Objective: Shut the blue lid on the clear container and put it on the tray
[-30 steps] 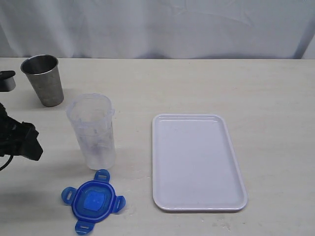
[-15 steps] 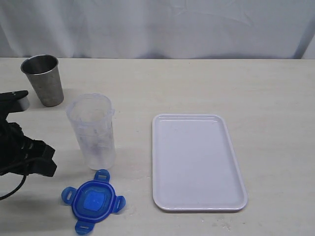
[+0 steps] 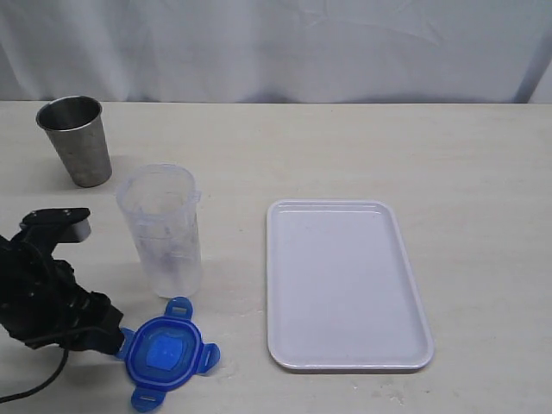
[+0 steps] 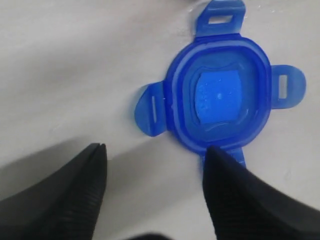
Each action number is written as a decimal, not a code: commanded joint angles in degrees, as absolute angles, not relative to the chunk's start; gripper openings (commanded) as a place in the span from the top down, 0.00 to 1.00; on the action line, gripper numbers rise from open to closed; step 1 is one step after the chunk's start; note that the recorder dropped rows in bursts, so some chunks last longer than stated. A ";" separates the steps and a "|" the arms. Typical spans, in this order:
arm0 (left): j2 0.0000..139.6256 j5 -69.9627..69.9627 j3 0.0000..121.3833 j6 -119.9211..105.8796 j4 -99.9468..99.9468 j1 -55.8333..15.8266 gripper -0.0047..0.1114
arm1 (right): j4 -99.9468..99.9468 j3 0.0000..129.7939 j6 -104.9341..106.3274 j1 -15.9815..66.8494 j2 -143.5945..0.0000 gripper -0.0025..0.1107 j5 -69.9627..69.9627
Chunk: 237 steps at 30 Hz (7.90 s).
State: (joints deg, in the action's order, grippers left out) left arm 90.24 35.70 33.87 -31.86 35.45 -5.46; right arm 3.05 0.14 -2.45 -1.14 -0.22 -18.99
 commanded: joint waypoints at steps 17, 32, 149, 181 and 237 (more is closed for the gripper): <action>98.36 27.95 34.00 -42.11 45.71 -6.71 0.50 | 3.41 0.00 -2.08 -1.22 0.00 0.94 -18.31; 98.46 29.11 33.03 -50.71 53.65 -6.71 0.50 | 3.41 0.00 -2.08 -1.22 0.00 0.94 -18.31; 71.58 47.72 44.23 -14.61 11.67 -6.71 0.96 | 3.41 0.00 -2.08 -1.22 0.00 0.94 -18.31; 71.58 22.80 55.69 -53.51 29.50 -6.71 0.96 | 3.41 0.00 -2.08 -1.22 0.00 0.94 -18.31; 71.58 31.28 55.46 -92.62 30.89 -12.05 0.96 | 3.41 0.00 -2.08 -1.22 0.00 0.94 -18.31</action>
